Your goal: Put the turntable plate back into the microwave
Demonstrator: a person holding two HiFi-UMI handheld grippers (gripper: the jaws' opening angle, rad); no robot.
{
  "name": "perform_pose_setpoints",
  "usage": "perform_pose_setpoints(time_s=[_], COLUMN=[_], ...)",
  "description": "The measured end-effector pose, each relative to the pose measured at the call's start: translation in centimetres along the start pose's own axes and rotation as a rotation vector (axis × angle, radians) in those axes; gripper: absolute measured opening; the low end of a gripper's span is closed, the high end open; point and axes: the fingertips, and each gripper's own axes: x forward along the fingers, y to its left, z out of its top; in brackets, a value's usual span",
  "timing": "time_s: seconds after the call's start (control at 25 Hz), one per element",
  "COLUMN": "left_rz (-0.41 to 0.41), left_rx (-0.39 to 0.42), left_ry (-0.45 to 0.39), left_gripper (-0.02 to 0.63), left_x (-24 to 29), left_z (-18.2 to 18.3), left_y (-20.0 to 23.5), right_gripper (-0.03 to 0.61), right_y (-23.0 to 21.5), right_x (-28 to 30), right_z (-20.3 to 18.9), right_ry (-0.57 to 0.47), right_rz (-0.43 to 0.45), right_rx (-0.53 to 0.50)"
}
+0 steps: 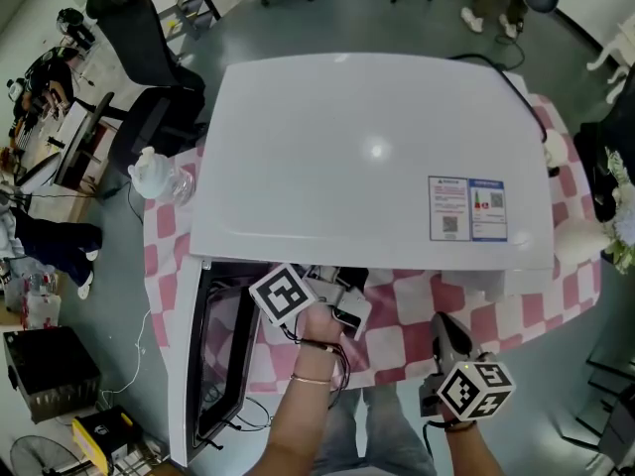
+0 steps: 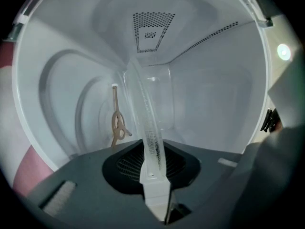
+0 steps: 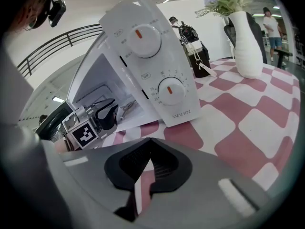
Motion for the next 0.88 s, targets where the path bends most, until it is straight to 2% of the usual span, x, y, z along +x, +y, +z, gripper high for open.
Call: perform_pose_setpoints(time_s=[0.48, 0.88], left_rz=[0.097, 0.155], left_rx=[-0.035, -0.027], left_ry=[0.010, 0.028], left_gripper=[0.048, 0.038], left_x=[-0.05, -0.28], left_z=[-0.20, -0.56], left_y=[0.21, 0.77], right_gripper=[0.009, 0.009], right_y=[-0.16, -0.10], right_x=[-0.33, -0.40], right_z=[0.19, 0.31], right_ry=[-0.004, -0.006], right_rz=[0.002, 0.009], right_rx=[0.006, 0.004])
